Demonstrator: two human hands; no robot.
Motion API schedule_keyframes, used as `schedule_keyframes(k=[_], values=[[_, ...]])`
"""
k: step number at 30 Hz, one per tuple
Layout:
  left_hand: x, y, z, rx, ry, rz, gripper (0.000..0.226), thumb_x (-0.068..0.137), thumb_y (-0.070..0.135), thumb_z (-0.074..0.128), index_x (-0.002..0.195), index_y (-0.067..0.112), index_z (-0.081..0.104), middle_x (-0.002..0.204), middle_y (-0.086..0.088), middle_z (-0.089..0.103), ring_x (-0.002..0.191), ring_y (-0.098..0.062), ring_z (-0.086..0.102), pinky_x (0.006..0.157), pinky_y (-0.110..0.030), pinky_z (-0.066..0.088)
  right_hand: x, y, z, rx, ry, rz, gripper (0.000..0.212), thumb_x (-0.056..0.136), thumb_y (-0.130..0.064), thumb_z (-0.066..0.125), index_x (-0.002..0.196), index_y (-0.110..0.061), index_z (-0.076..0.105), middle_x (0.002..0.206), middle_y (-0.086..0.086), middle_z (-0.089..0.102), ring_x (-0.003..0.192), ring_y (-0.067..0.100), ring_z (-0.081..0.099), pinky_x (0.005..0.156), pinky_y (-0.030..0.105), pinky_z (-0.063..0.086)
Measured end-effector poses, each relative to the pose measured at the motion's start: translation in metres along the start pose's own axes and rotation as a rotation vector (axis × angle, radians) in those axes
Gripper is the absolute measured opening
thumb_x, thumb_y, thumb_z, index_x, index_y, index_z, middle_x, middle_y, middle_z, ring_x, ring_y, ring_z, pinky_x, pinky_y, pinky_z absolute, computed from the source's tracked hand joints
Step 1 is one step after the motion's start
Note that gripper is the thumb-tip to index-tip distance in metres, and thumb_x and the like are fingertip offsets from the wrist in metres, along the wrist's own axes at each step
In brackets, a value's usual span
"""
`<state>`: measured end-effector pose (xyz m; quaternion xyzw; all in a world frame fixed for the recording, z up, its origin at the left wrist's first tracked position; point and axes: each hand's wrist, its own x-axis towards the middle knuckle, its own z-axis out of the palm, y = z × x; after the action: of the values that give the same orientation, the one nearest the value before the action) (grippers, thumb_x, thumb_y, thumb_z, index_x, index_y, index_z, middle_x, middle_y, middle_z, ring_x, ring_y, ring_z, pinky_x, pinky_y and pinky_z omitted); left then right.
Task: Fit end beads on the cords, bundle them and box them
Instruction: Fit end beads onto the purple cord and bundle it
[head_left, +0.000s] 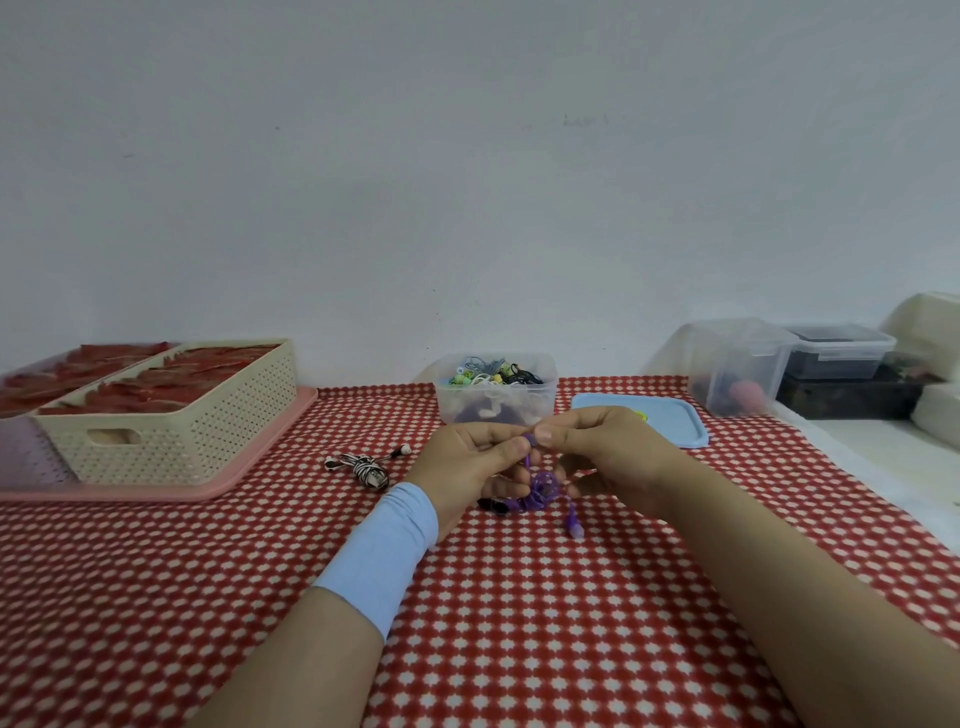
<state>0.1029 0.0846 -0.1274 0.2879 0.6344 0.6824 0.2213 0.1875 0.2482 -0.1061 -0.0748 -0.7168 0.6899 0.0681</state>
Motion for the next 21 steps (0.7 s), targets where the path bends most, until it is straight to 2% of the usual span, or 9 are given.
schedule_keyframes(k=[4, 9, 13, 15, 17, 21], values=[[0.0006, 0.001, 0.0013, 0.027, 0.081, -0.008, 0.014, 0.091, 0.006, 0.065, 0.098, 0.013, 0.076, 0.081, -0.006, 0.074, 0.064, -0.015, 0.066, 0.059, -0.025, 0.057, 0.001, 0.0005, -0.0014, -0.046, 0.04, -0.056, 0.009, 0.085, -0.02, 0.077, 0.092, -0.015, 0.081, 0.084, 0.004, 0.077, 0.061, 0.012, 0.063, 0.057, 0.028, 0.055], [-0.0009, 0.0039, 0.004, 0.155, 0.143, 0.037, 0.014, 0.085, 0.003, 0.073, 0.094, 0.013, 0.075, 0.076, -0.008, 0.075, 0.058, -0.017, 0.067, 0.057, -0.028, 0.059, 0.0032, 0.0036, -0.0033, -0.153, 0.096, -0.1, 0.012, 0.085, -0.011, 0.079, 0.097, -0.011, 0.081, 0.087, 0.016, 0.076, 0.065, 0.015, 0.062, 0.058, 0.025, 0.057], [-0.0003, 0.0029, 0.0037, 0.255, 0.154, 0.089, 0.016, 0.085, 0.002, 0.073, 0.095, 0.013, 0.074, 0.073, -0.007, 0.075, 0.056, -0.018, 0.067, 0.058, -0.031, 0.061, 0.0031, 0.0032, -0.0043, -0.193, 0.076, -0.115, 0.018, 0.085, -0.01, 0.079, 0.102, -0.014, 0.078, 0.08, 0.003, 0.076, 0.064, 0.01, 0.066, 0.058, 0.025, 0.058], [-0.0005, 0.0027, 0.0027, 0.261, 0.149, 0.098, 0.016, 0.086, 0.002, 0.072, 0.095, 0.015, 0.073, 0.073, -0.007, 0.075, 0.056, -0.019, 0.068, 0.058, -0.032, 0.061, 0.0027, 0.0028, -0.0053, -0.185, 0.048, -0.112, 0.023, 0.084, -0.007, 0.079, 0.106, -0.015, 0.077, 0.081, -0.001, 0.077, 0.064, 0.009, 0.068, 0.058, 0.024, 0.058], [-0.001, 0.0036, 0.0026, 0.238, 0.143, 0.082, 0.014, 0.086, 0.003, 0.072, 0.096, 0.013, 0.072, 0.075, -0.008, 0.075, 0.056, -0.019, 0.067, 0.058, -0.033, 0.061, 0.003, 0.0029, -0.0055, -0.235, 0.063, -0.134, 0.019, 0.083, -0.009, 0.081, 0.101, -0.014, 0.08, 0.079, 0.002, 0.077, 0.063, 0.009, 0.067, 0.058, 0.024, 0.058], [-0.0003, 0.0043, 0.0045, 0.157, 0.118, 0.022, 0.008, 0.09, 0.009, 0.068, 0.096, 0.01, 0.074, 0.082, -0.011, 0.076, 0.055, -0.018, 0.067, 0.053, -0.028, 0.059, 0.0028, 0.0033, -0.0063, -0.244, 0.067, -0.18, 0.016, 0.083, -0.009, 0.08, 0.1, -0.011, 0.08, 0.077, 0.003, 0.077, 0.062, 0.012, 0.065, 0.055, 0.024, 0.057]])
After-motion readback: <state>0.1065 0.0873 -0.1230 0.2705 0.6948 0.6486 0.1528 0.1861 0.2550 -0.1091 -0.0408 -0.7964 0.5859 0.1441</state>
